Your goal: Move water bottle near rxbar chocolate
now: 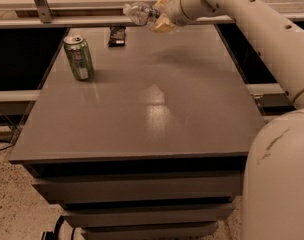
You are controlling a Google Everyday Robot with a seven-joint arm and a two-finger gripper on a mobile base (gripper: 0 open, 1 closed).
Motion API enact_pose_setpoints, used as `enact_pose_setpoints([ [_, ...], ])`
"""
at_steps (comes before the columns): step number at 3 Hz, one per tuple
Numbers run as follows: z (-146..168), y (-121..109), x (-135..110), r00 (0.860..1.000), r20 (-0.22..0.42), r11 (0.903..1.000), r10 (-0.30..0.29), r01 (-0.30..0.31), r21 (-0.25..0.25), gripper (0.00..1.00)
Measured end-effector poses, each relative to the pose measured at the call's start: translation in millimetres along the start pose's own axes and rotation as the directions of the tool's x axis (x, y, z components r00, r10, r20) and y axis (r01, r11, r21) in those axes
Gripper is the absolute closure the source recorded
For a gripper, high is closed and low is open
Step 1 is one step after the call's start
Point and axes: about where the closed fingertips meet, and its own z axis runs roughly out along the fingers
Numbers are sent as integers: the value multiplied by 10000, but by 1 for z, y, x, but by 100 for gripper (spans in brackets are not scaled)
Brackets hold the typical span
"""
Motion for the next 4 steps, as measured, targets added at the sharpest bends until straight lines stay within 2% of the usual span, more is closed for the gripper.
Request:
enact_pose_setpoints([
  [1, 11, -1, 1, 9992, 355, 9995, -192, 184, 238, 100],
  [2, 16, -1, -5, 9935, 1115, 9991, 218, -258, 348, 100],
  [4, 19, -2, -27, 9585, 2597, 9908, 1179, -1311, 343, 100],
])
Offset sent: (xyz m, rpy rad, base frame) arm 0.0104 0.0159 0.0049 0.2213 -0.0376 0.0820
